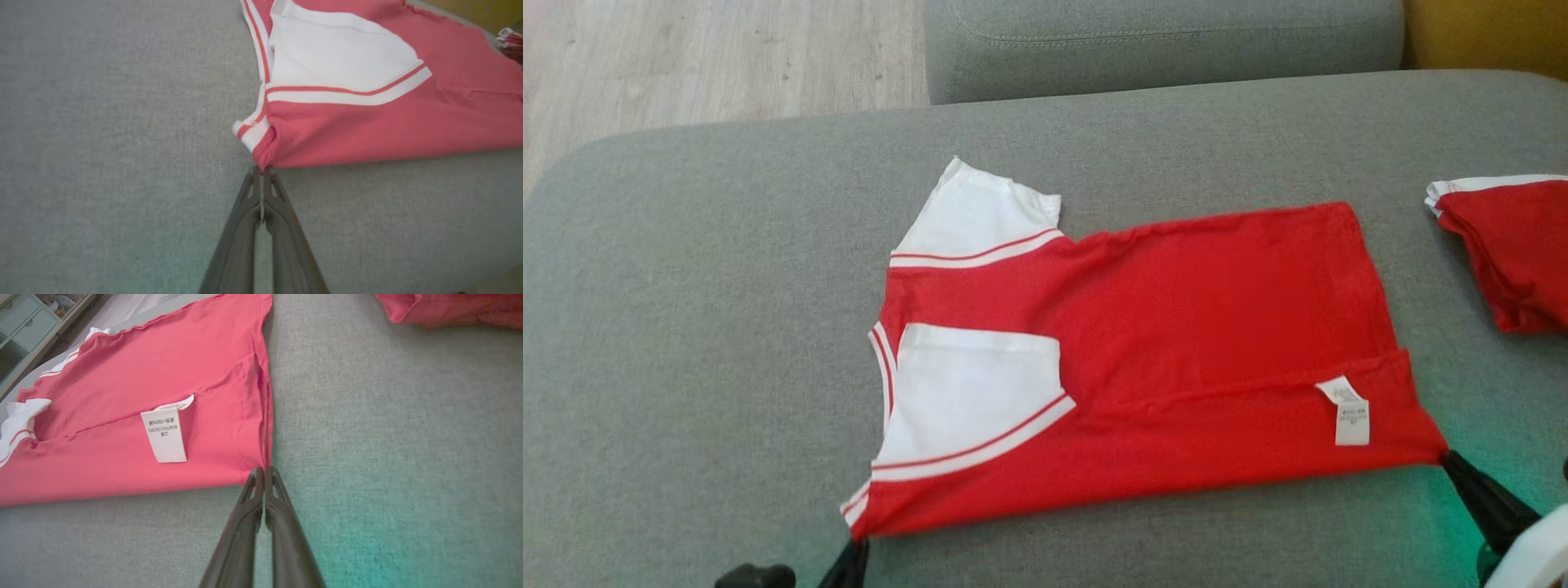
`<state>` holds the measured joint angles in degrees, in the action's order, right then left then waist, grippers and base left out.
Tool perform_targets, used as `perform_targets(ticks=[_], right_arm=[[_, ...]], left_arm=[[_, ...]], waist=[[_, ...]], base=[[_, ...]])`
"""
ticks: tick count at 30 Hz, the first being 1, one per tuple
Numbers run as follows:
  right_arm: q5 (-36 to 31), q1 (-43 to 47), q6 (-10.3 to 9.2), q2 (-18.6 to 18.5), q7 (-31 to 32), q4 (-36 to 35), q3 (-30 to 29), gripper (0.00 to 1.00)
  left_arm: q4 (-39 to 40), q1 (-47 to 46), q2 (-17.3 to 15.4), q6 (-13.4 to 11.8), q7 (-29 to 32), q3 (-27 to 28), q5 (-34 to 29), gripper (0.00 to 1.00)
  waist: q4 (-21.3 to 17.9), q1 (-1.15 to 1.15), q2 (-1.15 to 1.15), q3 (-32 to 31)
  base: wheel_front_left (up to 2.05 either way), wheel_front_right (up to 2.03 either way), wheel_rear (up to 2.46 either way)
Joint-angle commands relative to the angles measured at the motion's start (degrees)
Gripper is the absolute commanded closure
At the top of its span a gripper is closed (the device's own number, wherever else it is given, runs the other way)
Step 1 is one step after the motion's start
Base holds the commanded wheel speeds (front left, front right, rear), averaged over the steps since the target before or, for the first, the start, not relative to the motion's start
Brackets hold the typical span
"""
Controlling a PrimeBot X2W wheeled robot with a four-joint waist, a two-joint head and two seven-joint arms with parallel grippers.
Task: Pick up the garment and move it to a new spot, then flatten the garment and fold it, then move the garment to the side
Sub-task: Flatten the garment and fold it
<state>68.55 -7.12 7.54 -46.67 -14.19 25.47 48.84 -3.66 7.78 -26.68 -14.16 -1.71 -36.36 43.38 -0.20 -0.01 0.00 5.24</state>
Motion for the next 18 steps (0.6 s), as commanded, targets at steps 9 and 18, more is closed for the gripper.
perform_targets(ticks=[9, 18], right_arm=[[-0.5, 3.9, -0.05, -2.7, 0.6, -2.2, -2.6, 0.0], [-4.9, 2.5, -0.05, -1.1, 0.0, -3.4, -7.8, 0.0]], left_arm=[[1.4, -2.6, -2.7, -1.1, 3.3, 0.4, -0.9, 0.0], [2.7, -12.5, -4.3, 0.3, 5.6, 1.1, -3.6, 0.0]], waist=[[0.4, 0.01, 0.0, -1.2], [-1.1, 0.01, 0.0, 0.4]], base=[[0.0, 0.0, 0.0], [0.0, 0.0, 0.0]])
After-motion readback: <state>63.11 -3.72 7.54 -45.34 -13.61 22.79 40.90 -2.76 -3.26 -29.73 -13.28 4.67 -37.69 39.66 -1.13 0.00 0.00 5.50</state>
